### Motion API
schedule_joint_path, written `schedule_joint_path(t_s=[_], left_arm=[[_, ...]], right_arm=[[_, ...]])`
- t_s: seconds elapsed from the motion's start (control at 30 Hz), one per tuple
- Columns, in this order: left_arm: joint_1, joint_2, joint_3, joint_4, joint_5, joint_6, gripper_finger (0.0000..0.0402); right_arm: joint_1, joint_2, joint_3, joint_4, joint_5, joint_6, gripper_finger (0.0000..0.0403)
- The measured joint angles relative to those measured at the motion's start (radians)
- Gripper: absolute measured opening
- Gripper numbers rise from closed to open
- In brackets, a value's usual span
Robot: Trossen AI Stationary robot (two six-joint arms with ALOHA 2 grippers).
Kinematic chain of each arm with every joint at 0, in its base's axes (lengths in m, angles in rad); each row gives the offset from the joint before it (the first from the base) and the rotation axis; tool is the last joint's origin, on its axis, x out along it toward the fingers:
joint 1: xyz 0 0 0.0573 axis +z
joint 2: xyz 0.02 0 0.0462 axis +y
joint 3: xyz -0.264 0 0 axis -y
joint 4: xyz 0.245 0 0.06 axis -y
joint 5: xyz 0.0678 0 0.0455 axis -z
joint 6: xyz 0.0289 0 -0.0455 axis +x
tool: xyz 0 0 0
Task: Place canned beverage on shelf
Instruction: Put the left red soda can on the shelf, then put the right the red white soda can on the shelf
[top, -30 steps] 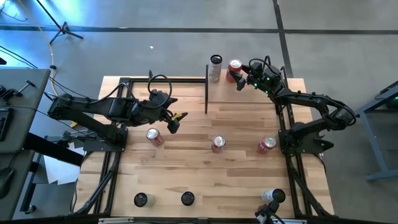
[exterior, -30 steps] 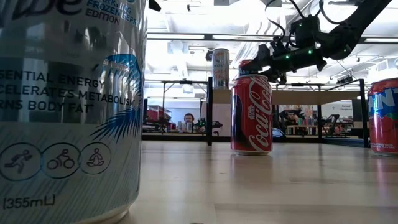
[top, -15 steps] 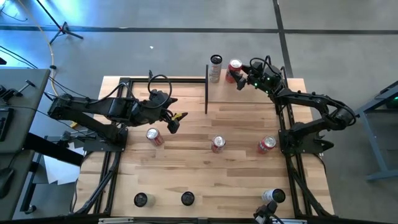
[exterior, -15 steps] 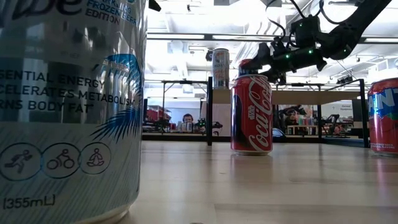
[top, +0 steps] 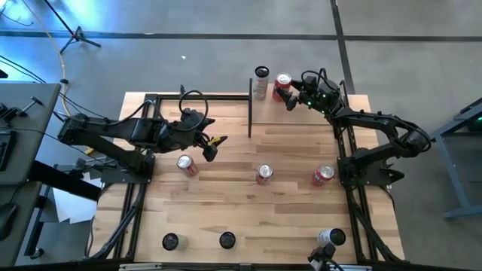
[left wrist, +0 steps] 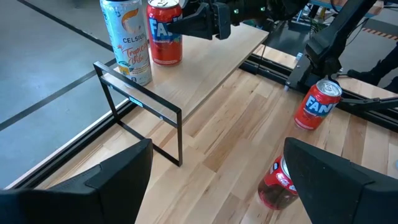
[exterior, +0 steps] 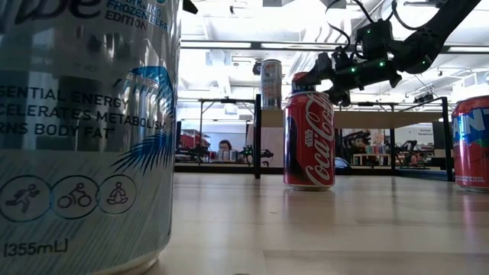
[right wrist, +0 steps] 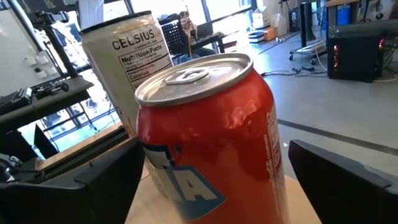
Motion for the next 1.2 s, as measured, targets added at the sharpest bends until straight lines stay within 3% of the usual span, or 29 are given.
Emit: schedule_joint_path(t_s=[0.57,1.0,1.2], left_arm=[[0.0,0.0,0.0,0.0,0.0,0.0,0.0337],[0.0,0.0,0.0,0.0,0.0,0.0,0.0337],[0.0,0.0,0.0,0.0,0.0,0.0,0.0337]], right_arm=[[0.0,-0.016,0.001,-0.065,0.014,0.019,0.04],[0.052,-0.233,0.002,-0.444,0.08,0.015,0.04],[0.101,-0.398,0.002,-0.711,0.089,0.123,0.04]])
